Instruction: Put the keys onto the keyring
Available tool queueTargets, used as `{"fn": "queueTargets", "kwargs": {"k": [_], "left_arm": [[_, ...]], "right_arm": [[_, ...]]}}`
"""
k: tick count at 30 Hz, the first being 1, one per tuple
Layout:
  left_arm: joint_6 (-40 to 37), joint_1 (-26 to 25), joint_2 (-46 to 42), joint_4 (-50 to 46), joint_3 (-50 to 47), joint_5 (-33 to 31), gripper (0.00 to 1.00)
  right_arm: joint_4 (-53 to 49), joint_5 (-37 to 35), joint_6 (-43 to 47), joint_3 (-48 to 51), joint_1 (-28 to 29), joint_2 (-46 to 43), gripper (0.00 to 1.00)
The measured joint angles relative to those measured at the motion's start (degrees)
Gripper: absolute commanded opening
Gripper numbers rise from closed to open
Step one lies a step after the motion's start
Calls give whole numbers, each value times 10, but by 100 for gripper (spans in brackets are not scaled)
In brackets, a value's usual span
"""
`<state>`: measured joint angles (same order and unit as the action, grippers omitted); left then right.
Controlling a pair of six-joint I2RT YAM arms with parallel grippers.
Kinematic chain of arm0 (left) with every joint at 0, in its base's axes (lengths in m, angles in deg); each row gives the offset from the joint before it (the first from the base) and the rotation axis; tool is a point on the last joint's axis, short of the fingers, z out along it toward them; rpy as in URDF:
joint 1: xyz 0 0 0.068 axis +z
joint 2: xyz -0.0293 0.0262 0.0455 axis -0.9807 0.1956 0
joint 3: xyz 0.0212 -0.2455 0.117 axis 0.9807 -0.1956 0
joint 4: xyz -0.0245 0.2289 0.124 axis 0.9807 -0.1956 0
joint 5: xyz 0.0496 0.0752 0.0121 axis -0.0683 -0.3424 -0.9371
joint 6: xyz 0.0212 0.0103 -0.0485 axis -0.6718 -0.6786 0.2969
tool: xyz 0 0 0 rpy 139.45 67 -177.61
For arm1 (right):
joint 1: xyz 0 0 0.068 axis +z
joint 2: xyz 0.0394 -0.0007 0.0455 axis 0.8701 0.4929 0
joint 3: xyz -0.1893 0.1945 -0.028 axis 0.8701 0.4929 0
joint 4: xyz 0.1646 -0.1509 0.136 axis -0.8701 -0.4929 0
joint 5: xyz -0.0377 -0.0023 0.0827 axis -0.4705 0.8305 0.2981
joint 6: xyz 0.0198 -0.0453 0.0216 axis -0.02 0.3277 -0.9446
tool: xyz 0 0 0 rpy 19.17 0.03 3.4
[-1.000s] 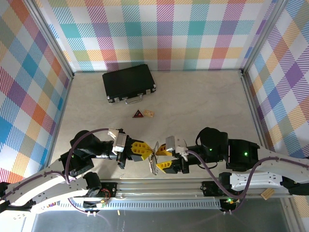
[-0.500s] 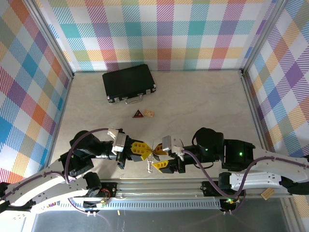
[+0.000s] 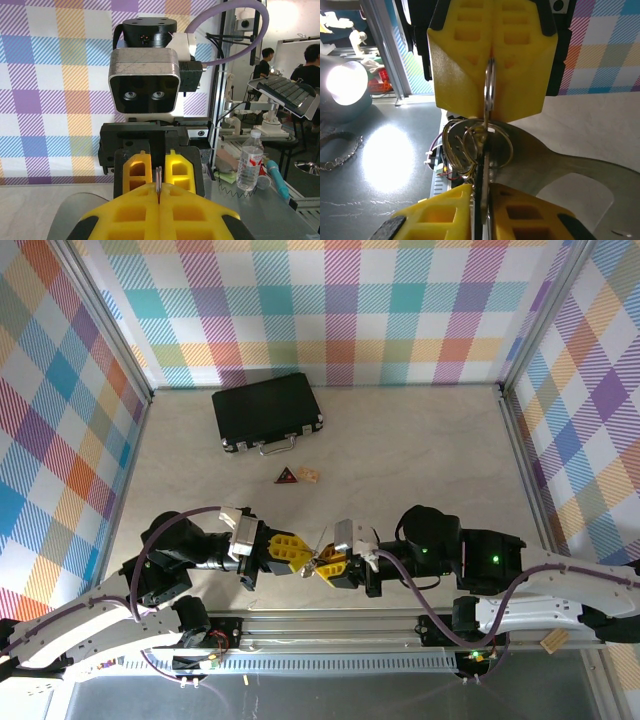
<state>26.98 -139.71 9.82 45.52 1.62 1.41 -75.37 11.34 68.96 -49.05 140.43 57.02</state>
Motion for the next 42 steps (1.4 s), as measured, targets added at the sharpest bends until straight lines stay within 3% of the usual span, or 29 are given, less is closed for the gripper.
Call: {"fn": "queueTargets", "kwargs": {"k": [10, 42], "left_arm": [[0, 0, 0, -1, 0, -2, 0], [-59, 0, 19, -113, 4, -53, 0]], "right_arm": [[-4, -19, 2, 0, 0, -12, 0], [-83, -98, 38, -26, 0, -20, 0]]}}
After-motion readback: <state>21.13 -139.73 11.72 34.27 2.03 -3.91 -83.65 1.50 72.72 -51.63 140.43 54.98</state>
